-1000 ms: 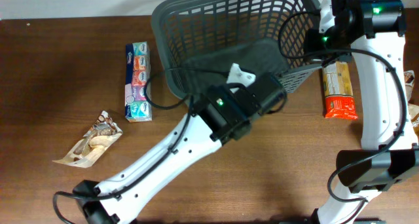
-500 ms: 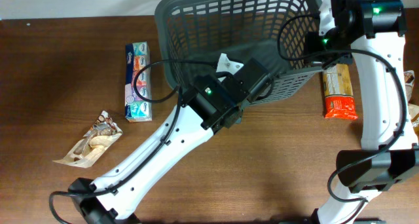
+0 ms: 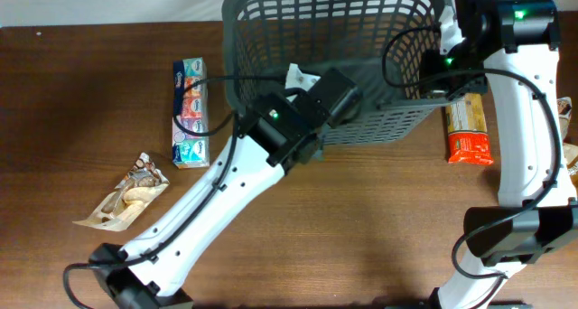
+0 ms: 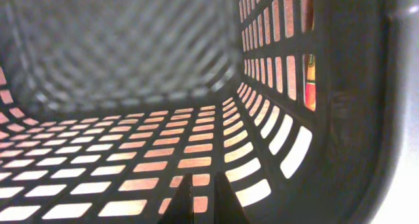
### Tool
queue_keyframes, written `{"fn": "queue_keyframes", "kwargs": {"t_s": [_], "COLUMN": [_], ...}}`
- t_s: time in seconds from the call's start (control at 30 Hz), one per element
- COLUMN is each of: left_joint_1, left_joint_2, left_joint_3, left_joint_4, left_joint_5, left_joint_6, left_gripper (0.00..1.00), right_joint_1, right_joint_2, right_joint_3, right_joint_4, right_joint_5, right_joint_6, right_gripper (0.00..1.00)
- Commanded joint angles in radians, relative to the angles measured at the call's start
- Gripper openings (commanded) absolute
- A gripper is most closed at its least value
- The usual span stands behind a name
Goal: Pack container
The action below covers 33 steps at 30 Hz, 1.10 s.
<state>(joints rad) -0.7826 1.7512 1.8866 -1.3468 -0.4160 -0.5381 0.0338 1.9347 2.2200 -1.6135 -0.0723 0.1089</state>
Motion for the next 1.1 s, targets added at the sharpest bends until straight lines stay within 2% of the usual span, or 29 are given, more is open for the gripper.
{"fn": "queue_keyframes", "kwargs": {"t_s": [0.0, 0.5, 0.67, 0.9, 0.97, 1.07], "left_joint_1": [0.051, 0.049, 0.037, 0.031, 0.031, 0.031], "left_joint_2": [0.009, -0.031, -0.108, -0.282, -0.334, -0.418], "left_joint_3": [-0.008, -0.007, -0.007, -0.007, -0.007, -0.007], "left_joint_4": [-0.008, -0.015, -0.008, -0.016, -0.030, -0.069], "left_joint_5": [-0.019, -0.018, -0.018, -0.016, -0.019, -0.050], "left_joint_6": [0.021, 0.087, 0.087, 0.087, 0.087, 0.087], "left_gripper": [0.02, 0.02, 0.02, 0.02, 0.02, 0.02], "right_joint_1": [0.006, 0.006, 0.006, 0.004, 0.002, -0.017], "right_joint_2": [0.002, 0.002, 0.002, 0.002, -0.006, -0.029], "right_joint_3": [0.007, 0.046, 0.166, 0.465, 0.534, 0.595], "right_joint_4": [-0.020, 0.006, -0.003, -0.081, -0.085, -0.085], "right_joint_5": [-0.006, -0.112, -0.139, -0.152, -0.126, 0.077], "right_joint_6": [-0.001, -0.001, -0.001, 0.003, 0.007, 0.097], "right_gripper": [0.04, 0.04, 0.04, 0.04, 0.04, 0.04]}}
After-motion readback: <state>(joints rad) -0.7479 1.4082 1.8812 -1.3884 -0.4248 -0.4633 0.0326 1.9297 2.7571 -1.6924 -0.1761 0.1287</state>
